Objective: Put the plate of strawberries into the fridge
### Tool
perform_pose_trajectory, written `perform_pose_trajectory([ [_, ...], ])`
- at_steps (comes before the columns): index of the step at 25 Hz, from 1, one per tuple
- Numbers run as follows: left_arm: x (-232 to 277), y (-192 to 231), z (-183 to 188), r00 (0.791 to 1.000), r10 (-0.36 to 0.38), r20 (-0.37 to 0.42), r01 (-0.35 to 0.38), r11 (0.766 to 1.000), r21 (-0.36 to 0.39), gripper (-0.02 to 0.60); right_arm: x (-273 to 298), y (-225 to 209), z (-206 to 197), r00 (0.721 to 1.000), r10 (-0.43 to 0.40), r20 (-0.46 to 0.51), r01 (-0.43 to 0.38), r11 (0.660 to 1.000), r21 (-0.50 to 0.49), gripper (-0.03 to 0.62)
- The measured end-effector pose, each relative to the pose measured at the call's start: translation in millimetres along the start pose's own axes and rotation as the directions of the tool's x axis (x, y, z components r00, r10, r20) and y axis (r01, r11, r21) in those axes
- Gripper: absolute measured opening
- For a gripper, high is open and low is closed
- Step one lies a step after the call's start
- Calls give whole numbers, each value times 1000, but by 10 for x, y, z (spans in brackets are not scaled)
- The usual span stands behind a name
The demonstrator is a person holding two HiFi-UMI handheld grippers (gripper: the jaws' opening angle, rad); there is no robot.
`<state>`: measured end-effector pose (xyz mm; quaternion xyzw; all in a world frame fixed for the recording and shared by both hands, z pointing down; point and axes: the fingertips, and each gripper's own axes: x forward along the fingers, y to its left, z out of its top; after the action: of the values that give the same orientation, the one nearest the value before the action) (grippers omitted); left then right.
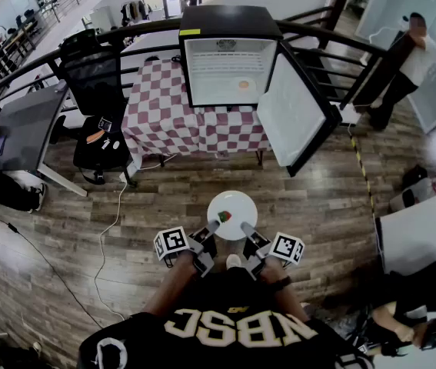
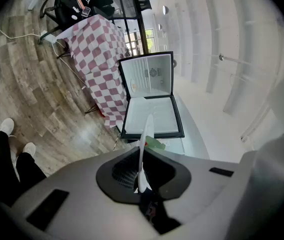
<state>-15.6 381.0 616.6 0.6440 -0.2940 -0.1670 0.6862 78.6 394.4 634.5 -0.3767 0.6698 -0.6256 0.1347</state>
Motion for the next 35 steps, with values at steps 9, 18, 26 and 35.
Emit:
perform_pose_trajectory([
  [9, 221, 20, -189, 1000, 23, 1, -23, 1000, -11, 27, -210, -124, 181, 1000, -9, 2, 9, 1000, 24, 46],
  [18, 480, 31, -336, 999, 40, 31, -40, 999, 4, 26, -347, -245, 419, 999, 30, -28, -29, 999, 22, 46],
  [26, 524, 69, -338, 995, 73, 71, -73, 997, 6, 26, -287, -320, 485, 995, 80, -56, -78, 996, 51, 46],
  [35, 671, 153, -30, 990, 95, 104, -96, 995, 0, 26, 57, -371, 654, 993, 71, -89, -65, 996, 66, 46],
])
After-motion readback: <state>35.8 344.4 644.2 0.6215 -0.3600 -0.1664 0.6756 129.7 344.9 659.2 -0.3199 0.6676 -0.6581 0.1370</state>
